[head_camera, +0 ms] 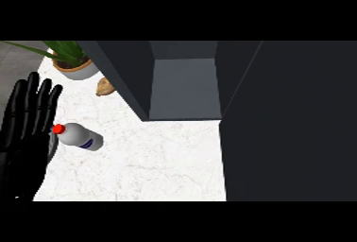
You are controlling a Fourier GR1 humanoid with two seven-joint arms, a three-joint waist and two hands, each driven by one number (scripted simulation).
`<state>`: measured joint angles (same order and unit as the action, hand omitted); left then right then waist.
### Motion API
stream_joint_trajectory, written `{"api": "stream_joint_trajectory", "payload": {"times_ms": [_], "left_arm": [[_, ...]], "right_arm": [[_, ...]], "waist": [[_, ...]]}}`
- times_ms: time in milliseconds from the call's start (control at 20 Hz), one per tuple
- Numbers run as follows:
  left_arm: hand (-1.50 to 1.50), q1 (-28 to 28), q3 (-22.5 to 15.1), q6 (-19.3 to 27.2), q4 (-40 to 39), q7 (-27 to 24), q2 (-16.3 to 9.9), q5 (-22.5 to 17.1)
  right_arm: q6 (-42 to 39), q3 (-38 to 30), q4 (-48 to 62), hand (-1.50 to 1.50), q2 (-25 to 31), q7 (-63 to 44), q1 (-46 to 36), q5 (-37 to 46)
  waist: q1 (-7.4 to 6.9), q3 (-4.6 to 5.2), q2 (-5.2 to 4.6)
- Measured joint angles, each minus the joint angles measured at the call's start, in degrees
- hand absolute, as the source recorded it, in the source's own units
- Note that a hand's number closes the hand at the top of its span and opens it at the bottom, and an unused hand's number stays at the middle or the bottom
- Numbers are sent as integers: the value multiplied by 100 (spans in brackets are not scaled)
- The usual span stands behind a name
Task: Pick up the bottled water, place it into the cabinet and close the cabinet
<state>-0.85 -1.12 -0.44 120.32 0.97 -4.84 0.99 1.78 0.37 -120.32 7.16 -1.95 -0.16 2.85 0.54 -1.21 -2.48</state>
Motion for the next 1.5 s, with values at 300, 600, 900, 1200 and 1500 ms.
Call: {"api": "stream_joint_trajectory", "payload": {"times_ms": [300, 600, 900, 1200, 1500], "left_arm": [[-150, -175, 916, -764, -311, -167, -631, -1099], [-150, 144, 1389, -1189, -497, 751, -981, -2315], [-150, 636, 1801, -1462, -142, 1203, -1151, -2936], [-150, 981, 1804, -1443, 155, 1373, -969, -2752], [-150, 1119, 1794, -1538, -81, 1088, -754, -2326]], "right_arm": [[-246, 90, -413, -150, -125, 201, 435, -448], [-568, 423, -952, -150, -135, -664, 1206, -1177], [-742, 540, -1737, -150, -90, -1089, 1949, -1447], [-1069, 613, -1797, -150, -162, -778, 2611, -1448], [-1241, 786, -1853, -150, -260, -509, 3143, -1410]], "waist": [[-20, 96, 197], [-33, 119, 253], [-45, 121, 259], [-26, 119, 264], [-7, 121, 264]]}}
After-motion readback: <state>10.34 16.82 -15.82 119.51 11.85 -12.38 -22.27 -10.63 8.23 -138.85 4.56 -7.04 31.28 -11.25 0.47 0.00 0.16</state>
